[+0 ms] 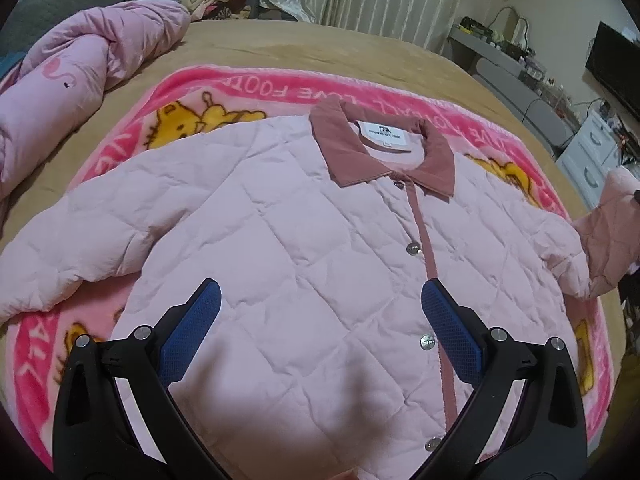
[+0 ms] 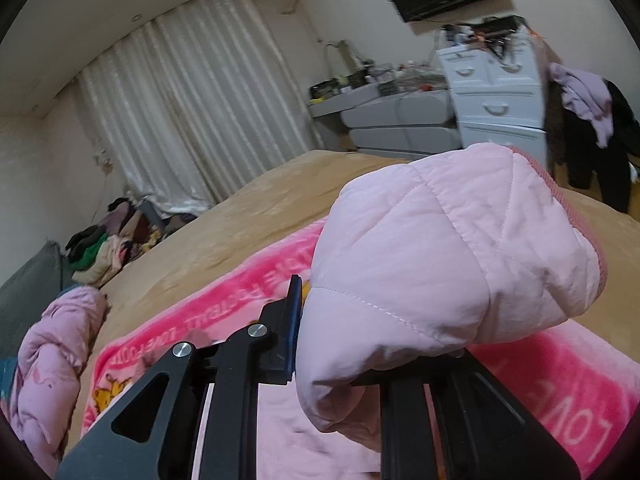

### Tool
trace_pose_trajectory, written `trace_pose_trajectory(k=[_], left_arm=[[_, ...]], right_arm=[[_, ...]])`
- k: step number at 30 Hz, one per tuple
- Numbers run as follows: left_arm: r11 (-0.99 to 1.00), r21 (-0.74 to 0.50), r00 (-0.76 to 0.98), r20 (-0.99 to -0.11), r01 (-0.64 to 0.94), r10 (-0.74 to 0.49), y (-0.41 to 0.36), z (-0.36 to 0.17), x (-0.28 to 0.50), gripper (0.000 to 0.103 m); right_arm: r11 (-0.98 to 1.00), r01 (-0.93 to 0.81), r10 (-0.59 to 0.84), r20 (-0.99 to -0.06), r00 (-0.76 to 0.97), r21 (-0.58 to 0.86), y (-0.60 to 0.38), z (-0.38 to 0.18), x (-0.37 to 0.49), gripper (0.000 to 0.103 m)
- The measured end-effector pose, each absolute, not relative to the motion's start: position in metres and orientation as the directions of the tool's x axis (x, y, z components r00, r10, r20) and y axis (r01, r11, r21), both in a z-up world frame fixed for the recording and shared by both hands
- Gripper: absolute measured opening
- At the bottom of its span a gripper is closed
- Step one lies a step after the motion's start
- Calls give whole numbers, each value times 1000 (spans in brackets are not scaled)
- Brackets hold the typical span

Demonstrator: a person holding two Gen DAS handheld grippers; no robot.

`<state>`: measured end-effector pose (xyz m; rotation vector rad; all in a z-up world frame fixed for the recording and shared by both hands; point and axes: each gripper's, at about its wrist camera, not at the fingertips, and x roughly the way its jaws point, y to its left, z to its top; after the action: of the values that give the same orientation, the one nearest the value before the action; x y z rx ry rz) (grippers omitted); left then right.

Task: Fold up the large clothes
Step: 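Lift the sleeve with the right tool and fold it across the jacket front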

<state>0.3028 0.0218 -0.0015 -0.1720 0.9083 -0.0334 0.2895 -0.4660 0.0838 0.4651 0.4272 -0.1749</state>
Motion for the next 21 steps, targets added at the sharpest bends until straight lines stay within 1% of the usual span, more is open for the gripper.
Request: trace_pose_trajectory(k=[5, 10, 14, 21], left_arm=[[975, -216, 632, -763, -54, -134, 39, 6, 301, 94], [972, -227, 645, -753, -62, -135, 51, 12, 301, 94], [972, -226, 643, -754, -65, -132, 58, 13, 300, 94], [955, -279, 627, -763, -99, -158, 80, 11, 302, 94]], right_arm=[[907, 196, -24, -418, 908, 374, -425, 99, 301, 16], [922, 137, 30, -420, 907, 361, -382, 106, 314, 16], [936, 82, 76, -425, 902, 342, -349, 106, 321, 16], [955, 11, 126, -441, 889, 296, -300, 99, 332, 16]])
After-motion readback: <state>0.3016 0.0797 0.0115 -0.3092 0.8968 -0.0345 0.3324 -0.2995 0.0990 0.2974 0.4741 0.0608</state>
